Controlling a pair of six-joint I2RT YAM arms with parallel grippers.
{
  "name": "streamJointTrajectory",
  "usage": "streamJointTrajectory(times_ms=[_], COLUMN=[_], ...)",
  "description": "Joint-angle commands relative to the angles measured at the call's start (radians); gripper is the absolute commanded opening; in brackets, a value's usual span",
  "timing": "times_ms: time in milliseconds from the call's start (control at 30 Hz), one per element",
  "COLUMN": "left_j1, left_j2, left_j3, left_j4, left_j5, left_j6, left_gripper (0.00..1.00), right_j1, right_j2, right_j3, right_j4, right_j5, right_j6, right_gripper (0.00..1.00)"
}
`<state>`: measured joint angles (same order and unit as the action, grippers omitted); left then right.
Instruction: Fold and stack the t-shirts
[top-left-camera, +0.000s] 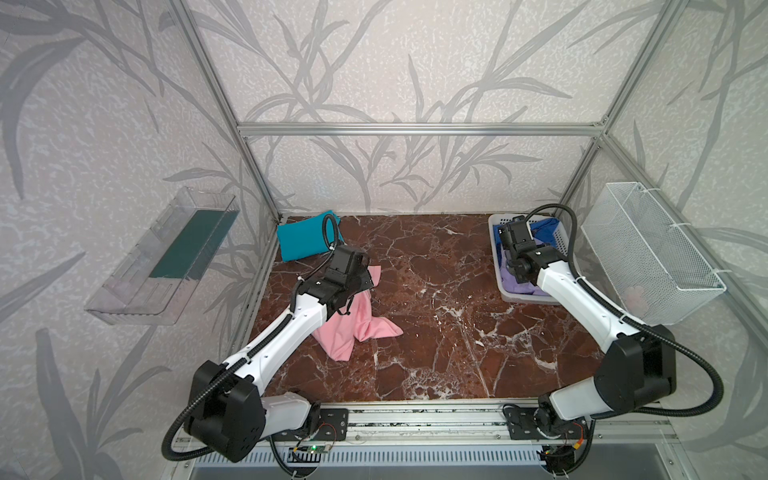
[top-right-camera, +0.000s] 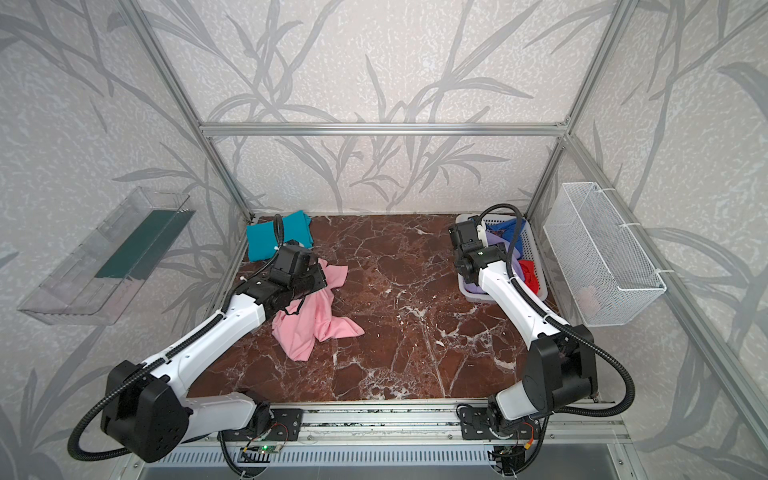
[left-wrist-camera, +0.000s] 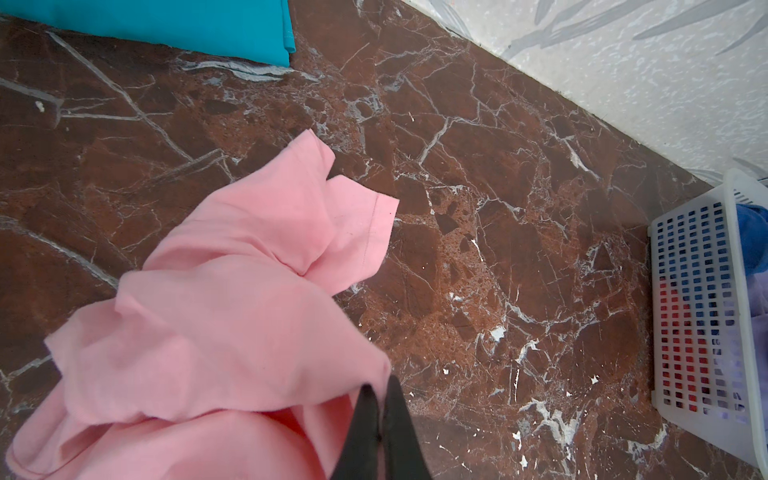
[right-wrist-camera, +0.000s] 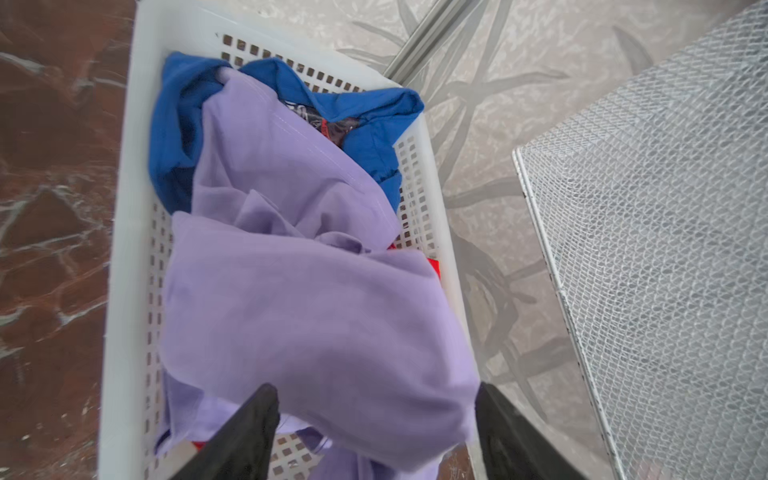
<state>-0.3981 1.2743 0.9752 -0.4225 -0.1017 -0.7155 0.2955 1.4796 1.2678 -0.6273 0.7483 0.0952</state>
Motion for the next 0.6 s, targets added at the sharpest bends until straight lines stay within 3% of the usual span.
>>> streamJointTrajectory(times_ms=[0, 133, 333, 567], left_j1=[0.005, 0.005, 0.005, 0.007], left_j2=[-0.004, -0.015, -0.029, -0.027], left_j3=[0.013, 0.005, 0.006, -0.001], left_j4=[0.007, 0.010, 0.014, 0.010], left_j5=[0.002, -0.009, -0.023, -0.022], left_j6=[-0.015, -0.007, 0.005, 0.013], left_gripper=[0.00, 0.00, 0.00, 0.00], right_j1=[0.013, 0.086, 0.113, 0.103], right_j2=[-0.088, -0.126, -0.058, 0.063], right_j3=[0.071, 0.077, -0.004, -0.097], right_j4=[-0.080, -0.141, -0.149, -0.029], right_j5=[-0.114, -0.141, -0.322, -0.289], right_j6=[0.071, 0.083, 0.161, 0.145], right_gripper=[0.80, 0.82, 0.81, 0.77])
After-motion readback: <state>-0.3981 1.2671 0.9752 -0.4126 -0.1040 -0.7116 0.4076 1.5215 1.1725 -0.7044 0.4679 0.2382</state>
